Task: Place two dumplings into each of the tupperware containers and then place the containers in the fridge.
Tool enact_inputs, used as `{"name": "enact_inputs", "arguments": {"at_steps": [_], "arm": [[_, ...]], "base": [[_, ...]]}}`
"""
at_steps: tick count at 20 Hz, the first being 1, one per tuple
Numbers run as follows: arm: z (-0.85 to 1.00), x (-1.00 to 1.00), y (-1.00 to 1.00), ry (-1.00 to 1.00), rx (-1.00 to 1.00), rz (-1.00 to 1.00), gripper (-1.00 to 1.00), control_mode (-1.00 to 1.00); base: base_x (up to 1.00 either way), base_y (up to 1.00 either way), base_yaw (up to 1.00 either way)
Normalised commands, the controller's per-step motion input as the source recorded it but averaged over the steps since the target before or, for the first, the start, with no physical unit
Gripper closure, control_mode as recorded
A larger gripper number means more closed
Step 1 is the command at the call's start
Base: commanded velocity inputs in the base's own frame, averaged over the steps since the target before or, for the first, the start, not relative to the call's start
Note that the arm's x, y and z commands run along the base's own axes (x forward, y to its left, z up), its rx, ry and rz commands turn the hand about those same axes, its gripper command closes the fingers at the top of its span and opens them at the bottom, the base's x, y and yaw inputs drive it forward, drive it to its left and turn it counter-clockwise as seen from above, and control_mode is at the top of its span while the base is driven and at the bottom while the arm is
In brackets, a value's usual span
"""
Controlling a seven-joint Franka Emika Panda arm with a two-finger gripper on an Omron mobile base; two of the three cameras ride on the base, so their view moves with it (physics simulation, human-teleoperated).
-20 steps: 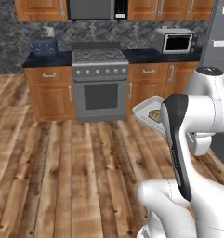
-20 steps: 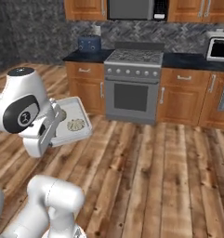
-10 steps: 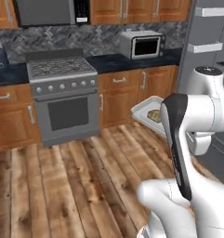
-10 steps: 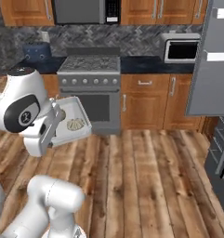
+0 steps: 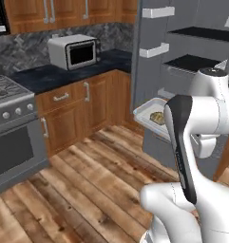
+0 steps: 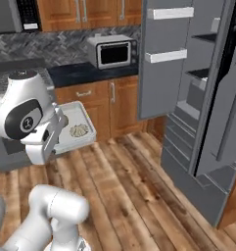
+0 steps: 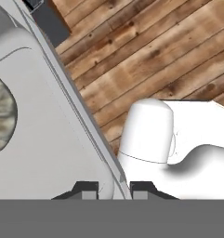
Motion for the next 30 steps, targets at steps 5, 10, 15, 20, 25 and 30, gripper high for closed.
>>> {"name": "enact_inputs", "arguments": {"at_steps": [5, 10, 15, 20, 25, 30], "arm": [[0.0, 0.0, 0.0, 0.0, 0.0, 0.0, 1.0, 1.0], [0.0, 0.0, 0.0, 0.0, 0.0, 0.0, 1.0, 1.0], [0.0, 0.0, 0.0, 0.0, 0.0, 0.0, 1.0, 1.0], [0.0, 0.0, 0.0, 0.0, 0.0, 0.0, 1.0, 1.0], [0.0, 0.0, 0.0, 0.0, 0.0, 0.0, 1.0, 1.0], [0.0, 0.0, 0.0, 0.0, 0.0, 0.0, 1.0, 1.0]], "base": [[0.66, 0.62, -0.72], [0.69, 0.67, -0.72], [0.65, 0.66, -0.75], [0.64, 0.66, -0.76], [0.58, 0.79, -0.71], [0.31, 0.62, -0.28]]}}
